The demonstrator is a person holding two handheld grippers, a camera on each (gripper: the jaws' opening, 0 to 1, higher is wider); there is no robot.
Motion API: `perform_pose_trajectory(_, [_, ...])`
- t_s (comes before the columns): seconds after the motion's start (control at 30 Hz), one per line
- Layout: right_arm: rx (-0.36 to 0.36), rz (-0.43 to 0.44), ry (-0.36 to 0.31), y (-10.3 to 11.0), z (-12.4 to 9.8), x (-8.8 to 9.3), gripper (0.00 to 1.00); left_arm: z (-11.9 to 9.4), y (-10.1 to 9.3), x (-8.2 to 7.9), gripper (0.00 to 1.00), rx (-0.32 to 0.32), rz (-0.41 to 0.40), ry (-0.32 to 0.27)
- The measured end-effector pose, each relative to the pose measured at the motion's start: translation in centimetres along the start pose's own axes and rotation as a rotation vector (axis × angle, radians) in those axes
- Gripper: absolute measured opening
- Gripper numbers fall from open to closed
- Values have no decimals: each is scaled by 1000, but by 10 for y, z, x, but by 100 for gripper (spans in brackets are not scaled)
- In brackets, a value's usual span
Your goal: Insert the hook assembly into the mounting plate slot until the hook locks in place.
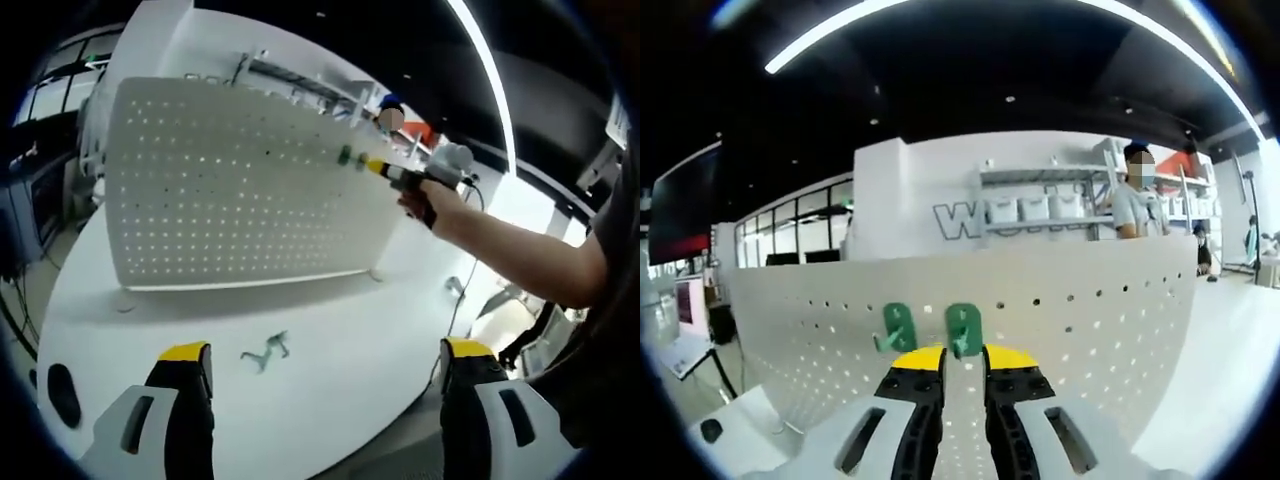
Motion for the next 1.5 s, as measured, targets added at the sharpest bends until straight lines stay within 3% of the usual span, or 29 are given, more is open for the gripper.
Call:
perform_pose_trajectory(0.2, [-25, -10, 23, 9, -14, 10, 17, -2, -2, 1, 96, 0, 6, 0])
perform_pose_trajectory(0.4, [-95, 74, 53, 21, -29, 26, 29, -4, -4, 4, 96, 1, 4, 1])
perform_pose_trajectory(0.9, [-260, 32, 207, 58, -90, 79, 29, -9, -7, 12, 95, -14, 5, 13])
perform_pose_trajectory(1.5, [-298, 67, 295, 78, -160, 119, 30, -12, -12, 32, 94, -24, -3, 41])
Point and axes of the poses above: the point that each gripper's makers call its tool centre point, and the gripper's own axes: z roughly forward along the fingers, y roughly to its left, x roughly out of its underside, the point moved 1 cm from there along -z, roughly backward along the fingers, and after that the axes turned 5 degrees about -x, right-handed, at the moved point
